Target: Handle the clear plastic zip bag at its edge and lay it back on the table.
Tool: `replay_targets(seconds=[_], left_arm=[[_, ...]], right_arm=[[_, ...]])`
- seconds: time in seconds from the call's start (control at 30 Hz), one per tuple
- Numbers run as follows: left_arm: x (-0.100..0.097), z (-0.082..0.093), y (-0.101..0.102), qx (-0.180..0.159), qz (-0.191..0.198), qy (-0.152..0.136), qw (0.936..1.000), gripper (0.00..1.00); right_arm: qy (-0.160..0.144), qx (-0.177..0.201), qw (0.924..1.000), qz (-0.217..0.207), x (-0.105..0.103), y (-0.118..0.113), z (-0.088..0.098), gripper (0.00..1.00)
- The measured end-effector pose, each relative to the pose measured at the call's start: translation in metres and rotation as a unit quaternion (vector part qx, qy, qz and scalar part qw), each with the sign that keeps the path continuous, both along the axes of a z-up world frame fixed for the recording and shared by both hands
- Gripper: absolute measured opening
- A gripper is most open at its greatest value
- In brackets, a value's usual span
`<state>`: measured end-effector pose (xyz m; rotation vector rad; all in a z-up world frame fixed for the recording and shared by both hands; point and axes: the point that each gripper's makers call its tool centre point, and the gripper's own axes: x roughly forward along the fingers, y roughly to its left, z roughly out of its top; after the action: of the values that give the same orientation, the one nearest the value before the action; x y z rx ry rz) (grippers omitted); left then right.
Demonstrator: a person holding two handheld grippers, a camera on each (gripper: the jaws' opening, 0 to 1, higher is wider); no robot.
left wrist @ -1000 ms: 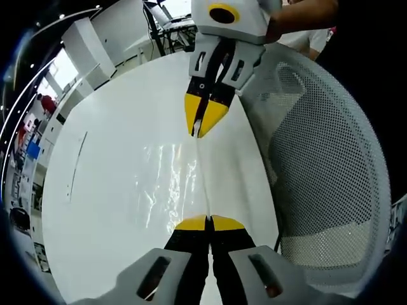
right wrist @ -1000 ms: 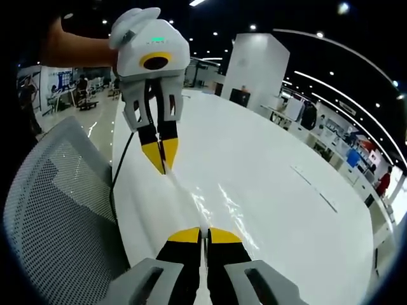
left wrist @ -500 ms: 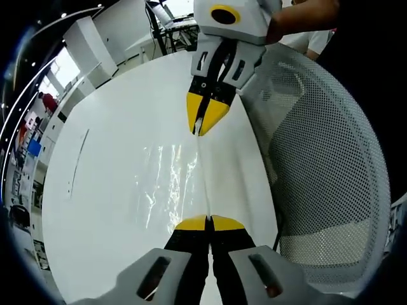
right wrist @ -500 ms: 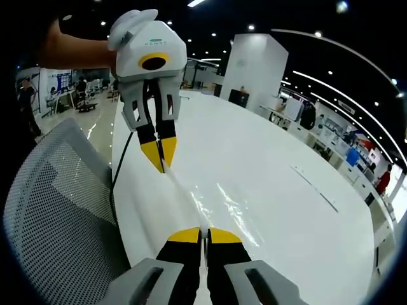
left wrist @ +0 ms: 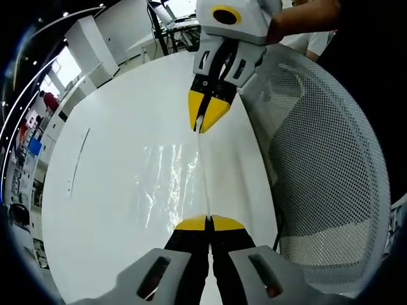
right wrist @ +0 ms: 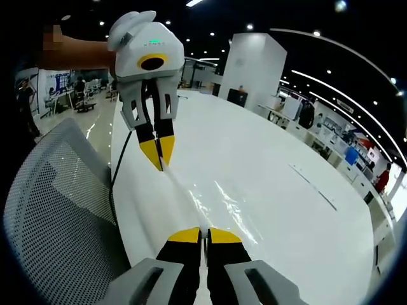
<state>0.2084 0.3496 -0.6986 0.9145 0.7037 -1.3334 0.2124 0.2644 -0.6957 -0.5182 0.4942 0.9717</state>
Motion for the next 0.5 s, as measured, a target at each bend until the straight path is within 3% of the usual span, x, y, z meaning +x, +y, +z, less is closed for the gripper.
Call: replay_targets(seconds=[0.5], left_arm=[[0.0, -0.0014, 0.0061, -0.001, 0.004, 0.001, 1.0, 0.0]], right_arm=[[0.001, -0.001, 1.0, -0.003, 0.0007, -0.0004, -0.0011, 0.0]])
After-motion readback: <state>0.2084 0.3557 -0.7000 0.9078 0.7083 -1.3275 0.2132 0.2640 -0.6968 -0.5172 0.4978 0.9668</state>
